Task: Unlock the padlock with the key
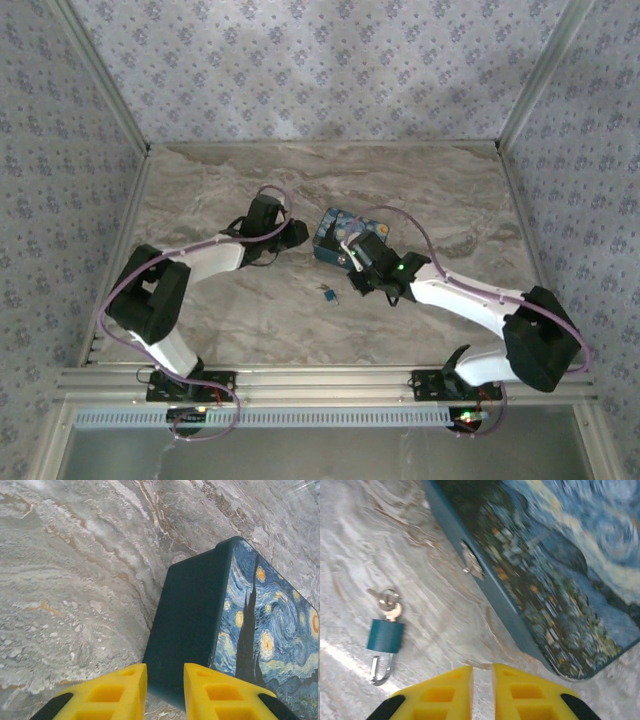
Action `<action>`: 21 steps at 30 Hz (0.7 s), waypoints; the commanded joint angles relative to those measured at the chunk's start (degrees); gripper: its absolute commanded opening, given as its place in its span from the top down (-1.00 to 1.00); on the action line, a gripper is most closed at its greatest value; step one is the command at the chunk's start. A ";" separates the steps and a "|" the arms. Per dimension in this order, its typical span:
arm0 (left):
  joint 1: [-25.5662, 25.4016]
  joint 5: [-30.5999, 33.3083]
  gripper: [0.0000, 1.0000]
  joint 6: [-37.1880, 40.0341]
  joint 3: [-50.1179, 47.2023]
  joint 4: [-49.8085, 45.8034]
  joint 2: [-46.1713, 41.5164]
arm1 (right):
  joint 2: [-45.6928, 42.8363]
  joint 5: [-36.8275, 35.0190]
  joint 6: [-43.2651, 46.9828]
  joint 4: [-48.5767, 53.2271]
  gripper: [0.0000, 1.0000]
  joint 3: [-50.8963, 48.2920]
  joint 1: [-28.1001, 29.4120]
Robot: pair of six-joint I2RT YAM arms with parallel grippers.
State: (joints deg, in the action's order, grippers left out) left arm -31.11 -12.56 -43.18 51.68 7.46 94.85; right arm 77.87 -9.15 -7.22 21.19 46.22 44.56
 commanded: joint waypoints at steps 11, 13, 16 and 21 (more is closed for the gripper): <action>0.26 3.94 0.34 -2.44 -8.23 -1.92 -9.51 | 7.61 1.17 -3.68 -4.17 0.55 1.65 -7.18; 0.24 4.20 0.32 -2.74 -9.07 -1.95 -10.23 | 8.75 0.97 -3.42 -4.35 0.54 2.92 -7.87; 0.28 4.73 0.29 -2.79 -9.82 -2.37 -11.15 | 10.28 1.22 -2.62 -4.85 0.53 4.51 -8.22; 0.26 5.83 0.21 -2.41 -10.52 -3.93 -13.04 | 8.78 1.01 -3.38 -4.58 0.47 3.97 -6.15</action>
State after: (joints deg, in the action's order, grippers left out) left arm -31.11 -8.05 -45.63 41.78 5.02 84.07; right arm 87.66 -7.73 -9.74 16.47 49.21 37.01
